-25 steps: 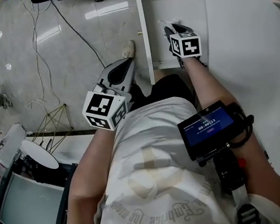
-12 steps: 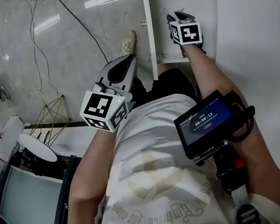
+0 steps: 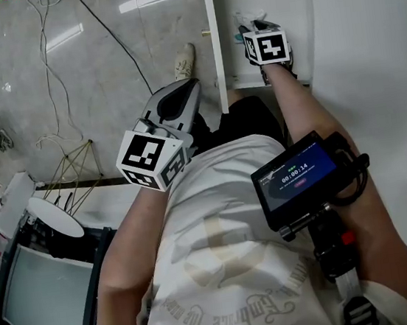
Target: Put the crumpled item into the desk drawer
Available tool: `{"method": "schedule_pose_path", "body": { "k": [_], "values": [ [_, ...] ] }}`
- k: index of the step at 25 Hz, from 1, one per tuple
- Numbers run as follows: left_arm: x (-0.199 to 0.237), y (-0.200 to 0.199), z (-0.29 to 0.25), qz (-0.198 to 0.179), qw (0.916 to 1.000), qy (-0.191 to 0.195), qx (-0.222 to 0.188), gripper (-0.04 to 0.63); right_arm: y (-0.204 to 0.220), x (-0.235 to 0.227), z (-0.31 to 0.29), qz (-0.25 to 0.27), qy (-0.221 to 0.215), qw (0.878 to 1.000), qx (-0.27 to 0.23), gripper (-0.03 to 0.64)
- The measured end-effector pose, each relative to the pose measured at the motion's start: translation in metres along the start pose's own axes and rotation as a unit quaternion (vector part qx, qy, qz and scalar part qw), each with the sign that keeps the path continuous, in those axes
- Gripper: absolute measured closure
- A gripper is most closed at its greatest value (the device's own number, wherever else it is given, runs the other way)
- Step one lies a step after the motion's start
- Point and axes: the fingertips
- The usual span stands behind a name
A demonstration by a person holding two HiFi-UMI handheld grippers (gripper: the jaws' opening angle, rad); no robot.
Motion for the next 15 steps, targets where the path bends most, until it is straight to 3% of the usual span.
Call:
{"method": "schedule_pose_path", "body": {
  "k": [9, 15],
  "values": [
    [0.005, 0.004, -0.007, -0.01, 0.9998, 0.014, 0.002, 0.575, -0.001, 0.005, 0.005, -0.042, -0.009, 0.999, -0.03, 0.437],
    [0.012, -0.006, -0.02, -0.027, 0.9992, 0.03, 0.007, 0.575, -0.008, 0.002, 0.011, -0.065, -0.009, 0.996, -0.055, 0.479]
  ]
}}
Point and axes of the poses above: the fingertips, and each gripper's own axes: z backward along the fingers, x to its left, y out of its underside
